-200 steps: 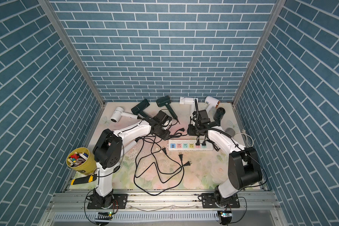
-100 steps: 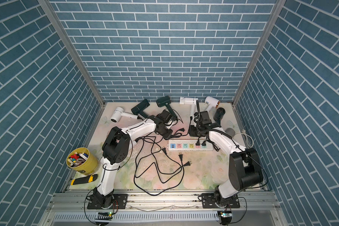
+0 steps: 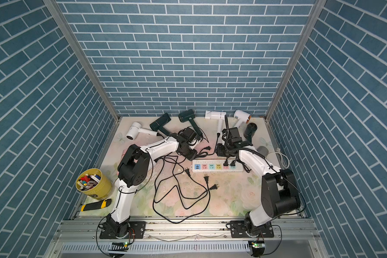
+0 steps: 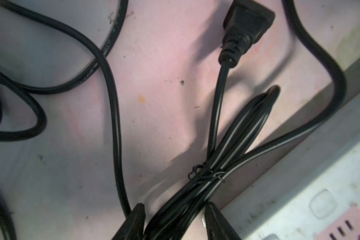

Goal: Charge the blow dryers
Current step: Pick up the plug from the center of the board.

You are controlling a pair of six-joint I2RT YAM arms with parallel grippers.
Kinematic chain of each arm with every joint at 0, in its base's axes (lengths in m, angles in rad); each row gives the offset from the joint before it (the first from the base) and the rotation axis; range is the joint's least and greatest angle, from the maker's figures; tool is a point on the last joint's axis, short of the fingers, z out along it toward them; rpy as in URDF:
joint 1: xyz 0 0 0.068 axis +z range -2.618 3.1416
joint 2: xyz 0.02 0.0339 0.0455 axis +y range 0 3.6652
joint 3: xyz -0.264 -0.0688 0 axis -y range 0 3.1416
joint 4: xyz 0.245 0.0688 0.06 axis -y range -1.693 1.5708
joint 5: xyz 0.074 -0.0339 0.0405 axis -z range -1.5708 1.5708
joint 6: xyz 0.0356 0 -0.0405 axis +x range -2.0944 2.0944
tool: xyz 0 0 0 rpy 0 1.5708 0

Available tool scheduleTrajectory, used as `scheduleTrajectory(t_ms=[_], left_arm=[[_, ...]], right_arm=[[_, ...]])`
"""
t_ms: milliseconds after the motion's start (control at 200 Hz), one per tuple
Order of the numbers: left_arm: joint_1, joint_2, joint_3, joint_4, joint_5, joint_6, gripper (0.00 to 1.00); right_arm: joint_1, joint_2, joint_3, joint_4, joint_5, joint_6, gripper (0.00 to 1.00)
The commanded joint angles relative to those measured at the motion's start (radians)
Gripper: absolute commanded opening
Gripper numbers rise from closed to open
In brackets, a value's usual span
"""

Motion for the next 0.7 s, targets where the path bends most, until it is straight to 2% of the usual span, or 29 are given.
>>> scheduleTrajectory(t_ms=[0, 115, 220, 380, 450, 605, 695], left_arm=[[0.001, -0.007, -0.038, -0.005, 0.001, 0.004, 0.54], [0.003, 0.005, -0.034, -0.01, 0.002, 0.005, 0.47], [0.006, 0.012, -0.031, -0.011, 0.015, -0.004, 0.33], [0.006, -0.035, -0.014, -0.028, 0.033, -0.042, 0.21], [0.006, -0.058, 0.017, -0.055, 0.038, -0.07, 0.12], [0.007, -0.093, 0.114, -0.143, 0.071, -0.138, 0.0], [0.007, -0.127, 0.129, -0.163, 0.103, -0.191, 0.0]], right_arm=[[-0.005, -0.034, -0.009, 0.005, -0.018, 0.015, 0.33], [-0.005, -0.042, -0.013, 0.004, -0.023, 0.019, 0.33], [-0.005, -0.055, -0.022, 0.003, -0.02, 0.019, 0.33], [-0.005, -0.076, -0.034, 0.002, -0.018, 0.024, 0.33], [-0.005, -0.086, -0.04, 0.002, -0.017, 0.024, 0.33], [-0.005, -0.116, -0.056, -0.002, -0.004, 0.023, 0.33], [-0.005, -0.134, -0.066, 0.0, 0.005, 0.023, 0.32]])
